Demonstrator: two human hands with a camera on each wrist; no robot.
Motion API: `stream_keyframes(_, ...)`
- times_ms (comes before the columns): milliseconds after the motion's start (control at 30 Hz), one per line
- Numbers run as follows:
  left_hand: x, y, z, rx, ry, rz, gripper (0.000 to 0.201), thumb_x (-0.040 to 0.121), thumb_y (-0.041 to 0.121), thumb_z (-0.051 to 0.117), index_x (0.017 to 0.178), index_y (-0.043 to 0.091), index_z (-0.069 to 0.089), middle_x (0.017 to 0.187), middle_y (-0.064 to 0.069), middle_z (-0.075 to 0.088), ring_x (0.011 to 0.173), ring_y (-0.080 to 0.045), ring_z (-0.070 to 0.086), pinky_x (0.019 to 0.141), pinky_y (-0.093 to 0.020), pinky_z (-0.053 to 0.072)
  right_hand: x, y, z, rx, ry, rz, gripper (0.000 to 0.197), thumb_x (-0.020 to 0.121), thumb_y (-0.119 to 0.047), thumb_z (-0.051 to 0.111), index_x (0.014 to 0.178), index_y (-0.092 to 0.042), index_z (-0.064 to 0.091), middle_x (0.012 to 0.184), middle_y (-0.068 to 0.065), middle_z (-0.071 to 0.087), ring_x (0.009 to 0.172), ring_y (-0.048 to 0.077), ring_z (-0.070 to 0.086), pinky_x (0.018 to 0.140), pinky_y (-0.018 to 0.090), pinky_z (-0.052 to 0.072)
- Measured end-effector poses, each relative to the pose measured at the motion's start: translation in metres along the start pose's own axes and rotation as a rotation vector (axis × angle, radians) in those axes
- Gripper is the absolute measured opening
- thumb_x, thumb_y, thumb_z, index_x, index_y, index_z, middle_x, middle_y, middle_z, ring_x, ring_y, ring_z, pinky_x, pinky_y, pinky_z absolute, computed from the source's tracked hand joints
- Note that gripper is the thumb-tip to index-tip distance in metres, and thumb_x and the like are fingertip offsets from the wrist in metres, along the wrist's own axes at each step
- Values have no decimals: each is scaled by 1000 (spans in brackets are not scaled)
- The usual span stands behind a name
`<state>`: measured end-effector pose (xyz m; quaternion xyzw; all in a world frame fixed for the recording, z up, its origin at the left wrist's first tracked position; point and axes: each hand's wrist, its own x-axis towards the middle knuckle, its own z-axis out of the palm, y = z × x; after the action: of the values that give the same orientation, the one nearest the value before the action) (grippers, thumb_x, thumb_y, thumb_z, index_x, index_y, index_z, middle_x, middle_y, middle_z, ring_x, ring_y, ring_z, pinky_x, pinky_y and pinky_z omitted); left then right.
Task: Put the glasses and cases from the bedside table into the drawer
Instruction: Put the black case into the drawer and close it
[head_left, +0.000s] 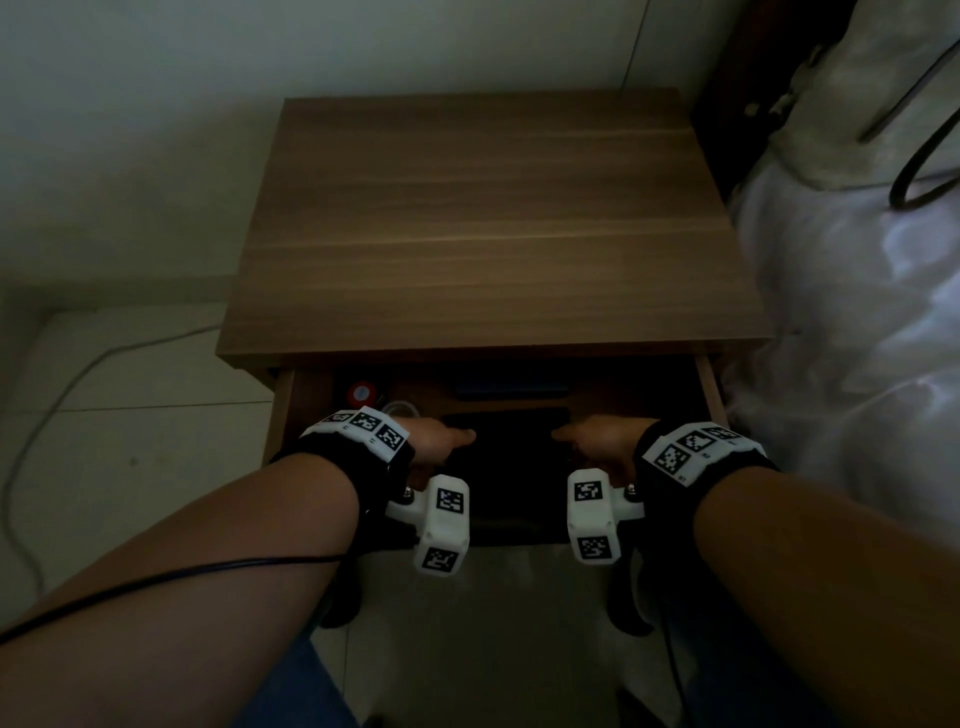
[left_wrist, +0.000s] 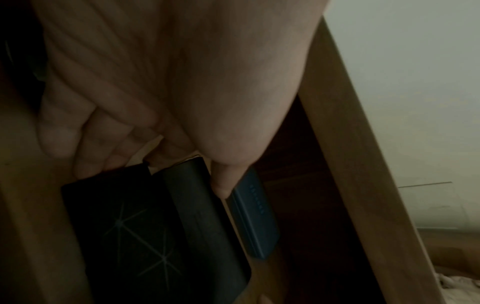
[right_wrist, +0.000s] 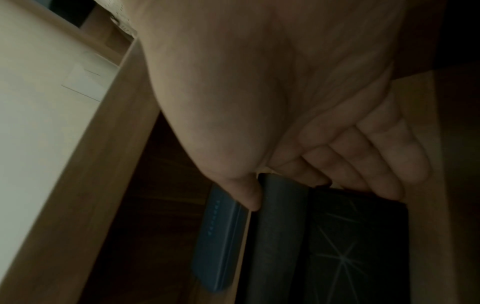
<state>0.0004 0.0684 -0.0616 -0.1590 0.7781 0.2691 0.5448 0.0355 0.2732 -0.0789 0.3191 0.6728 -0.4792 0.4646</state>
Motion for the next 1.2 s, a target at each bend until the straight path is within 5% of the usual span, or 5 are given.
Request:
stream_keyframes(233,8,1,1,28,-5,-32,63,99,51,38,144,7,38,129,-19,60,109,-35,62,87,-39,50,4,2,0,-67,34,-6,34,101,-29,39,118,-5,56,71,9,57,44,19,54,41,24,44)
stream_keyframes(533,8,-1,-1,69,-11,-24,70,94,60,42,135,3,46,124,-21,64,107,-36,63,90,-40,51,-2,-2,3,-24,25,18,30,101,-30,39,99,-5,57,72,9,58,50,20,55,41,23,45)
stream_keyframes(800,-15,0,-7,58,88,39,59,92,60,45,111,5,56,93,-11,66,87,-31,65,76,-36,52,-14,-4,-1,19,80,36,36,99,-37,42,100,-2,51,95,18,61,81,33,61,73,40,49)
stream_keyframes(1033,-43,-6,-7,-197,76,140,55,93,53,51,120,6,59,118,-6,63,115,-26,61,104,-44,47,-37,-7,-4,120,161,-93,45,96,-34,45,116,4,56,112,22,64,90,35,63,80,44,54)
stream_keyframes(1200,-74,-5,2,-373,41,180,36,96,44,50,96,10,62,99,-6,66,88,-19,63,79,-32,52,-65,-6,0,166,107,-92,39,98,-36,41,100,-1,56,93,17,66,116,39,60,105,51,43)
